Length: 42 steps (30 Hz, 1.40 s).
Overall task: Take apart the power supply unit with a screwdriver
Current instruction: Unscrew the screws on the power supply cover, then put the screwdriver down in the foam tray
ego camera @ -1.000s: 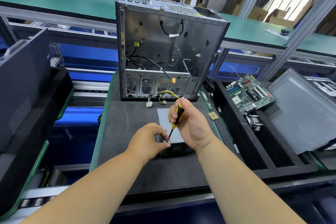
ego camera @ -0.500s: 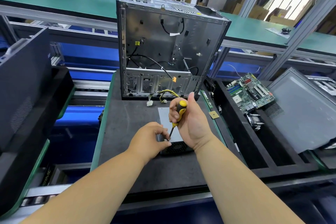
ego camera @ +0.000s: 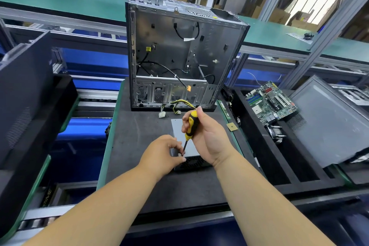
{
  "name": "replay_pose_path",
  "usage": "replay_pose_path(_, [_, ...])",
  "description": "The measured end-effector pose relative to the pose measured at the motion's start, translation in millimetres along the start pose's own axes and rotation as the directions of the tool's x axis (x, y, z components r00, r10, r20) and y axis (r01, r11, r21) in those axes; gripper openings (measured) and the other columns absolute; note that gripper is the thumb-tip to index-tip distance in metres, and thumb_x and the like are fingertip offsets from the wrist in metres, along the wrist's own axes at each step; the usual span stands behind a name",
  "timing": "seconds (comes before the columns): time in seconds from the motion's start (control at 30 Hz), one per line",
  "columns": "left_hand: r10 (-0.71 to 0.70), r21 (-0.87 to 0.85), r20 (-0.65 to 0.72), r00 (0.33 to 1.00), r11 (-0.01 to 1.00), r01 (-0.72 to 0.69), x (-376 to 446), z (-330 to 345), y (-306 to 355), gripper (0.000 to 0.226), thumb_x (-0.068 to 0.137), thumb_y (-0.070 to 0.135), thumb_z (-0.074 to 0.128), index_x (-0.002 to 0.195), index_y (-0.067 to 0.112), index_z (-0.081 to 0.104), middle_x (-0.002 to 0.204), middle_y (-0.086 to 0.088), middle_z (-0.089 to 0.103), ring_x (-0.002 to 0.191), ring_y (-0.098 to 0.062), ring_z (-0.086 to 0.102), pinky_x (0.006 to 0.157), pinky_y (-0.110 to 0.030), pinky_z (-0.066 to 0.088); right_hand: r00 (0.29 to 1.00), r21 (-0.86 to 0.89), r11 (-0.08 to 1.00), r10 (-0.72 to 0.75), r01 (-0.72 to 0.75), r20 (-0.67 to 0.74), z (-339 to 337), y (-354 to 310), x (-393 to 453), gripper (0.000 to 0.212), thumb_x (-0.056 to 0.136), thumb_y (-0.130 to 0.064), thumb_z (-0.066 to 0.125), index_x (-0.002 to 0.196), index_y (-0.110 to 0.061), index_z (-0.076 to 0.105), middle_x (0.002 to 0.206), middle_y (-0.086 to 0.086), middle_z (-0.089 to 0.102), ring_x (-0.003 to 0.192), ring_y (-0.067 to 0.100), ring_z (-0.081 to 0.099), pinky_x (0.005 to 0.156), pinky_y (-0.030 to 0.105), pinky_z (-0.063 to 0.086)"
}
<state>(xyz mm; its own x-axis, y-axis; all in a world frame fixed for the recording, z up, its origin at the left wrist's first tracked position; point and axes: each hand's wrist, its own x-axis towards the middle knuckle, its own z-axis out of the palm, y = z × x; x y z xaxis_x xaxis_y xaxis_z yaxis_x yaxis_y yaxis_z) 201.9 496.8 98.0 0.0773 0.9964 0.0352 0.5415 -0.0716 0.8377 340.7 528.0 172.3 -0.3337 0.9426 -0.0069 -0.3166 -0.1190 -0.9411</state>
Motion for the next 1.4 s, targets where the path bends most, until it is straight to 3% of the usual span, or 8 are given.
replay_pose_path(0.3, [0.002,0.04,-0.02,1.0,0.999,-0.001,-1,1,3,0.029,0.074,0.024,0.084,0.062,0.038,0.062,0.098,0.014,0.061,0.117,0.003,0.054,0.095,-0.032,0.048,1.0,0.014,1.0,-0.011,0.011,0.012,1,5,2,0.06,0.102,-0.051,0.03,0.086,-0.007,0.067,0.062,0.003,0.042,0.06,0.014,0.041,0.069,0.03,0.032])
replay_pose_path(0.5, [-0.022,0.088,-0.05,0.998,0.996,0.027,1,2,9,0.027,0.072,0.024,0.085,0.061,0.035,0.063,0.099,0.016,0.062,0.112,0.002,0.057,0.096,-0.032,0.048,0.998,-0.158,0.987,-0.05,0.044,-0.033,-6,-1,-3,0.02,0.087,-0.033,0.058,0.087,-0.013,0.054,0.075,0.001,0.059,0.077,0.018,0.053,0.078,0.034,0.039])
replay_pose_path(0.63, [-0.038,0.114,-0.079,0.996,0.992,0.047,0,5,11,0.022,0.072,0.026,0.085,0.064,0.032,0.065,0.101,0.02,0.061,0.104,0.004,0.057,0.094,-0.026,0.046,0.996,-0.306,0.95,-0.082,0.064,-0.044,-19,-4,-4,0.021,0.087,-0.03,0.062,0.09,-0.01,0.061,0.08,-0.001,0.058,0.079,0.014,0.054,0.079,0.033,0.046])
replay_pose_path(0.8, [-0.041,0.122,-0.152,0.987,0.991,0.06,-1,11,16,0.023,0.073,0.027,0.084,0.065,0.033,0.063,0.097,0.016,0.06,0.097,0.003,0.055,0.083,-0.017,0.04,0.995,-0.402,0.911,-0.104,0.092,-0.007,-39,-16,-3,0.011,0.088,-0.034,0.064,0.091,-0.026,0.07,0.078,-0.002,0.063,0.071,0.008,0.059,0.065,0.009,0.045])
replay_pose_path(0.9, [-0.091,0.122,-0.211,0.973,0.985,0.119,-2,15,21,0.02,0.078,0.029,0.08,0.068,0.035,0.064,0.091,0.015,0.059,0.092,0.002,0.054,0.074,-0.014,0.038,0.993,-0.443,0.892,-0.115,0.086,-0.039,-53,-24,-2,0.013,0.086,-0.042,0.064,0.086,-0.03,0.068,0.077,0.002,0.067,0.071,0.005,0.056,0.071,0.02,0.044])
replay_pose_path(0.97, [-0.151,0.049,-0.242,0.958,0.985,0.168,1,18,25,0.019,0.081,0.025,0.077,0.069,0.034,0.065,0.081,0.011,0.063,0.078,0.0,0.057,0.064,-0.015,0.039,0.99,-0.458,0.888,-0.102,0.047,-0.097,-65,-30,-1,0.025,0.082,-0.051,0.062,0.084,-0.026,0.065,0.079,0.01,0.066,0.07,0.01,0.048,0.073,0.03,0.039])
replay_pose_path(1.07, [-0.203,-0.161,-0.276,0.939,0.973,0.163,5,23,39,0.021,0.083,0.017,0.075,0.071,0.033,0.067,0.074,-0.001,0.067,0.06,-0.004,0.055,0.055,-0.012,0.043,0.969,-0.407,0.914,-0.097,-0.003,-0.226,-87,-38,2,0.032,0.084,-0.051,0.063,0.087,-0.019,0.066,0.063,-0.008,0.056,0.062,0.009,0.046,0.068,0.031,0.04])
replay_pose_path(1.4, [-0.254,-0.491,-0.234,0.938,0.864,0.112,39,89,101,0.015,0.095,0.013,0.06,0.097,0.022,0.072,0.084,0.003,0.074,0.073,-0.005,0.068,0.07,-0.016,0.048,0.907,-0.078,0.996,0.005,-0.041,-0.421,-187,-69,-15,0.019,0.1,-0.021,0.056,0.087,-0.008,0.06,0.063,0.003,0.064,0.052,0.012,0.057,0.05,0.022,0.047])
